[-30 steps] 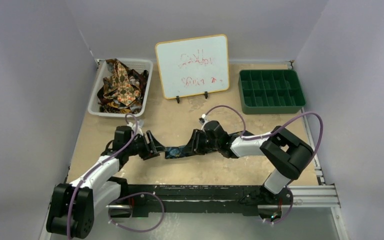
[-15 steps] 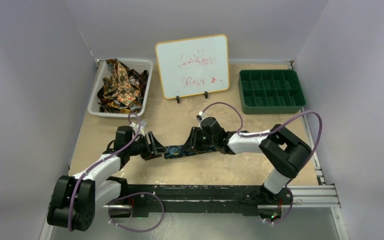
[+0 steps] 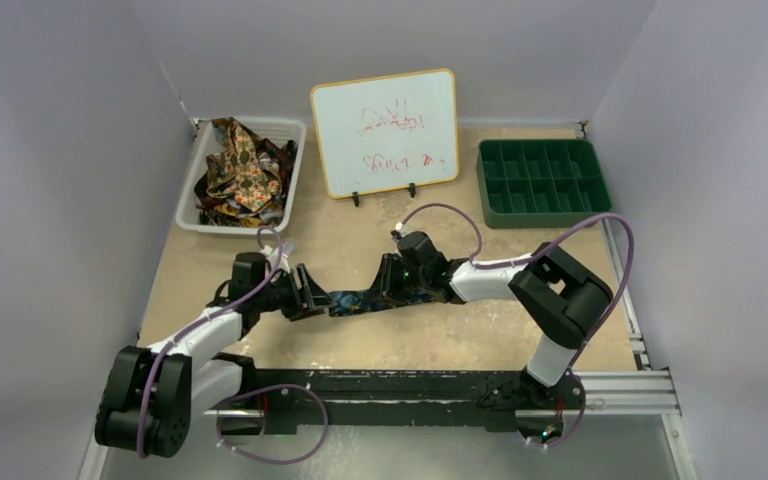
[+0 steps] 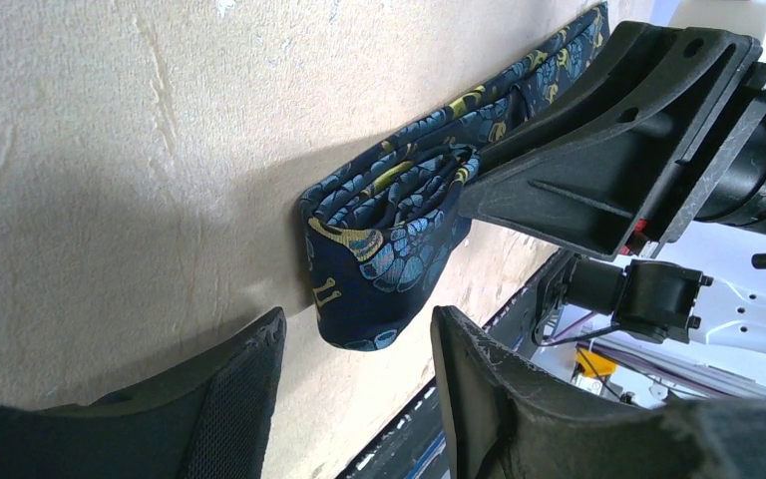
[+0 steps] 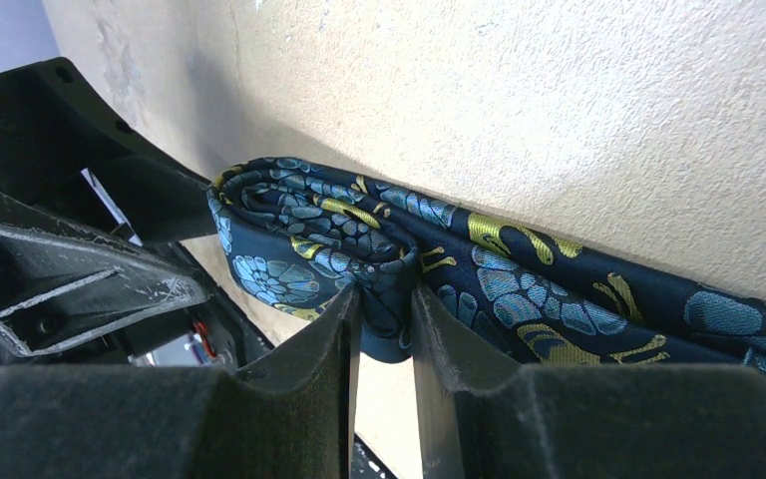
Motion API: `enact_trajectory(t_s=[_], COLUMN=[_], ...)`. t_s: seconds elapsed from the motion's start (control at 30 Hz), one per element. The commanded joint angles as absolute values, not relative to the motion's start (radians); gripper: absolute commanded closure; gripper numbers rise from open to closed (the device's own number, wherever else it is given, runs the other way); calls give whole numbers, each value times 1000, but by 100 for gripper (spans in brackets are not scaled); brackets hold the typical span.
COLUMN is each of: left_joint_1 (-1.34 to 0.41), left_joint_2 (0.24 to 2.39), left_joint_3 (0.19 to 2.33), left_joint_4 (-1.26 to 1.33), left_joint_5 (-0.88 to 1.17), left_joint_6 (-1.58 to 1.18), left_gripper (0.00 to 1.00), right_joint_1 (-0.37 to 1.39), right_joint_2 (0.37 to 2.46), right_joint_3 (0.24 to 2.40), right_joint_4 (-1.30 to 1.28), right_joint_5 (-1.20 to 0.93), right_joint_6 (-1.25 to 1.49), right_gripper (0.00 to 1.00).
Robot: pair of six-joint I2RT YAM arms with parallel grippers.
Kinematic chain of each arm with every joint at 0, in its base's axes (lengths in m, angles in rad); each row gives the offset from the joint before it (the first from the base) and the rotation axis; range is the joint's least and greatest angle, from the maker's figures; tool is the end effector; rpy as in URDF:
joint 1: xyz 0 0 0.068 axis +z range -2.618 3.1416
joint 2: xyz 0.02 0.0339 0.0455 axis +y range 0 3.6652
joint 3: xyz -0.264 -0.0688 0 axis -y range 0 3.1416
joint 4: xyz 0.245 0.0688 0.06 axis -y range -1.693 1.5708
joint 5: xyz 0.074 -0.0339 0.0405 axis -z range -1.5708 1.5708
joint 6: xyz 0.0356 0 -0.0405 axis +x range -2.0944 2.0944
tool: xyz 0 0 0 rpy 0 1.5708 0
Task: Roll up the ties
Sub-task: Roll the tie at the center of the board.
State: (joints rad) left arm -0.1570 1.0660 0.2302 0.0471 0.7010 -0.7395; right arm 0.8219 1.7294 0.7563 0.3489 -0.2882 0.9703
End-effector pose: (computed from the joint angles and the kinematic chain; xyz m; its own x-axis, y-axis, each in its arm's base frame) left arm 0.1667 -0.0496 0.1313 -0.9008 -0.3788 -0.2123 -0.0522 0.5799 -0.8130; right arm 0.2220 0.2537 0.1422 -0.9338 0.1573 -0.3214 -0.1572 0.6266 0.7633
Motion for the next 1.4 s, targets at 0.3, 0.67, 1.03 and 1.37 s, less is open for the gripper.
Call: enact_trajectory(t_s=[0.3,0.67,1.03,1.37], left_joint_1=[-152,-152,-152,-153], left_joint_2=[1124,1219,1271,1186], left_joint_3=[214,103,78,162], left_joint_4=[183,454,578,381], left_joint_5=[714,710,658,643], left_joint_6=[-760,-926,-967,-869], left_gripper=[47,47,55,89], right_joint_1=[804,800,796,793], right_joint_2=[1799,1842,1862,1794], right_joint_3=[776,741,719,799], right_joint_4=[319,396,441,317], right_joint_5=[-313,-371,-409,-376], right_joint_6=[953,989,1013,930], right_gripper=[78,83,84,67])
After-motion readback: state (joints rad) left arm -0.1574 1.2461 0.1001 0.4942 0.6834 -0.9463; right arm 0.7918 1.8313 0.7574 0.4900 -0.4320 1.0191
